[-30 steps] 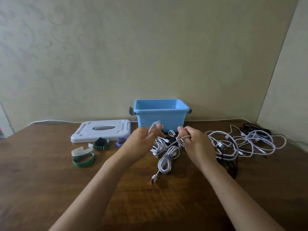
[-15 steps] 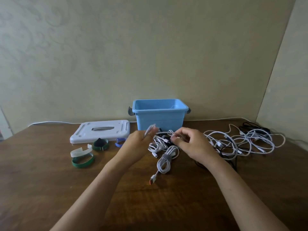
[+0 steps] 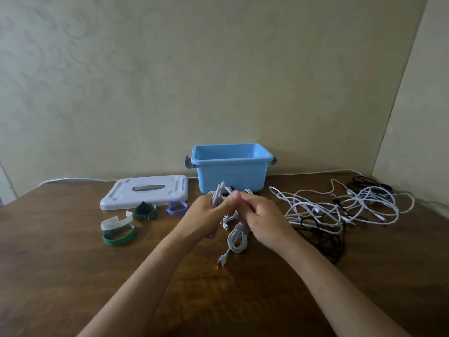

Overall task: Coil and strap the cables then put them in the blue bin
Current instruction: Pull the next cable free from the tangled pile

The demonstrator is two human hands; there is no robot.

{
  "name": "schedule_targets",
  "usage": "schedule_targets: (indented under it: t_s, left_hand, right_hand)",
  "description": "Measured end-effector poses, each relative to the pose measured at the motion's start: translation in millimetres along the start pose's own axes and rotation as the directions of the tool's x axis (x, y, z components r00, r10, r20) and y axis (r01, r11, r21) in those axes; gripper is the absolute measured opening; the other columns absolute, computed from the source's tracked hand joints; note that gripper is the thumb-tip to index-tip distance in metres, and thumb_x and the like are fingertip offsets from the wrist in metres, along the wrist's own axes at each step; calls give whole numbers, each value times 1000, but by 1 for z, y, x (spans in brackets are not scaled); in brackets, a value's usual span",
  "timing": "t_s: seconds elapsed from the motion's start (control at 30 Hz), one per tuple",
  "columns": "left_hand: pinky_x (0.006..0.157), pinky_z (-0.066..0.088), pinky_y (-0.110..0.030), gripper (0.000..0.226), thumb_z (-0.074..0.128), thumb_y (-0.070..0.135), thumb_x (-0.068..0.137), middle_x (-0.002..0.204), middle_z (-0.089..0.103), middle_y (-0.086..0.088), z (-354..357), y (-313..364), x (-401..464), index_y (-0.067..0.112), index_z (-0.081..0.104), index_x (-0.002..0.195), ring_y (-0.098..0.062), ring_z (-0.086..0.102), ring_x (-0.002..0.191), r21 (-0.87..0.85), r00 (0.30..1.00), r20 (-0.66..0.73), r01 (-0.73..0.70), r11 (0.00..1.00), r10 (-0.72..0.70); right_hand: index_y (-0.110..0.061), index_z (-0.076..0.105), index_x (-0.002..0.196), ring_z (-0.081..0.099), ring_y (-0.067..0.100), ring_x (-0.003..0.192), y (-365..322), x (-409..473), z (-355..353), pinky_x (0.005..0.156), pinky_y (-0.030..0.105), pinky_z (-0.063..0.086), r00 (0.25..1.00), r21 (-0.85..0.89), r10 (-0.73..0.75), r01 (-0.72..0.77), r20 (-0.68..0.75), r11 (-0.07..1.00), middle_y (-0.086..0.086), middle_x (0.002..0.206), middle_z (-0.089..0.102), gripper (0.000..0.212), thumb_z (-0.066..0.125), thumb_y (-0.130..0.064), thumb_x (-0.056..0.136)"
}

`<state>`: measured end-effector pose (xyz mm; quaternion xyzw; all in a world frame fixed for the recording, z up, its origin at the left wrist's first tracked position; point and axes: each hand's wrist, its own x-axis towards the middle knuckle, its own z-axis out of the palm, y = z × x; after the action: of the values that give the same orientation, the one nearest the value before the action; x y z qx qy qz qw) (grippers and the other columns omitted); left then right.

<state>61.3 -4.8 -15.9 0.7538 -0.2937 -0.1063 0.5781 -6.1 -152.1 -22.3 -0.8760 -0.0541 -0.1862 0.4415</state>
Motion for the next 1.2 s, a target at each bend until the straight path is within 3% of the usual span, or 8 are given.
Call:
schedule_targets:
  t_s: [0.1,0.2,0.4,0.63,0.8,0.93,1.07,1.2]
  left_hand:
    - [43,31,-25,46,53,49,98,50,42,4,3,1,0,9,53,75,-13,34,42,-47,1000,11,24,999,-23]
    - [44,29,-26,48,42,41,104,49,42,3,4,0,3,8,53,70,-12,34,42,-47,997,-74,3,999,-6]
    - [51,35,-31,57,33,52,104,60,47,-3,-10,-1,9,8,56,76,-16,42,55,15,955,-297,-8,1000,12]
    - [59,39,-36,69,31,54,104,59,51,-7,-10,-4,11,-7,57,82,-20,47,57,70,933,-353,-50,996,71]
    - [60,41,-35,70,33,56,102,58,53,-3,-7,-6,12,-4,58,78,-18,50,58,104,933,-349,-59,993,92]
    - [61,41,-36,67,35,55,102,62,53,-5,-5,-9,13,-2,58,75,-16,48,58,145,934,-334,-81,986,126]
    - [51,37,-18,72,33,53,104,49,53,4,-3,-10,12,5,67,62,-4,47,48,177,927,-347,-82,981,140]
    - [53,41,-23,68,34,49,105,52,53,-8,-1,-4,10,8,49,53,-10,57,49,90,933,-331,-119,989,142]
  right_hand:
    - [-42,65,91,58,0,64,1,-2,2,63,26,48,999,14,-9,8,46,1000,-13,69,64,22,47,-45,105]
    - [-44,64,98,66,-1,85,1,-2,1,76,27,52,993,-56,-6,13,116,998,-16,89,71,11,54,-49,101]
    - [-31,64,102,59,0,73,4,0,-17,62,25,39,998,-430,61,-48,16,902,-16,79,61,27,45,-50,104]
    - [-31,70,95,56,0,71,-1,-6,13,64,27,41,974,-320,-22,94,224,943,-15,73,59,22,53,-40,104]
    - [-37,69,96,65,10,86,0,-7,23,78,37,53,968,-300,-46,121,247,946,-10,92,70,18,53,-43,103]
    - [-39,67,93,64,11,84,3,-7,25,77,36,52,970,-319,-33,111,242,941,-8,90,70,18,52,-44,103]
    - [-35,62,84,62,10,81,4,-8,24,72,33,47,969,-340,-5,90,245,936,-8,85,66,26,48,-43,104]
    - [-25,67,86,61,9,78,0,-7,24,68,31,42,968,-364,36,59,250,929,-7,82,66,37,43,-44,105]
